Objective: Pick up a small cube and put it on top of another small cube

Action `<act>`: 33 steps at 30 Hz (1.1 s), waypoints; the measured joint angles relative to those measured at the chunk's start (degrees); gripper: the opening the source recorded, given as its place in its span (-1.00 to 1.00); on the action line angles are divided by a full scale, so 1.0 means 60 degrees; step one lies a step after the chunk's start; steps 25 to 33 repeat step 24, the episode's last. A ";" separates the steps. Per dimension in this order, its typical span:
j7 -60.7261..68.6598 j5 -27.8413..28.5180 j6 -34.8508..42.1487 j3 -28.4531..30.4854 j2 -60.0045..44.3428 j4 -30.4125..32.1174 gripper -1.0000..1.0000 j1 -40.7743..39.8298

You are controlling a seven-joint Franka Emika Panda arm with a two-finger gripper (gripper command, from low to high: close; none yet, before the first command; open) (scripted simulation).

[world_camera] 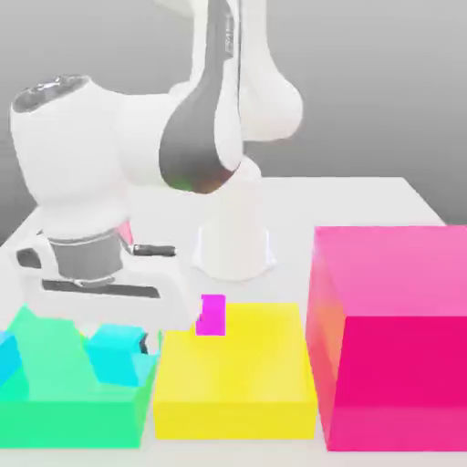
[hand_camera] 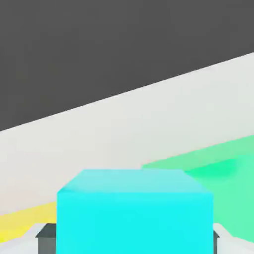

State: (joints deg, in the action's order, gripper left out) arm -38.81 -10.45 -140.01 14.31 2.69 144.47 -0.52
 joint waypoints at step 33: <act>-0.3451 0.1888 -0.1685 -0.2164 0.3269 0.4657 1.00 -0.0824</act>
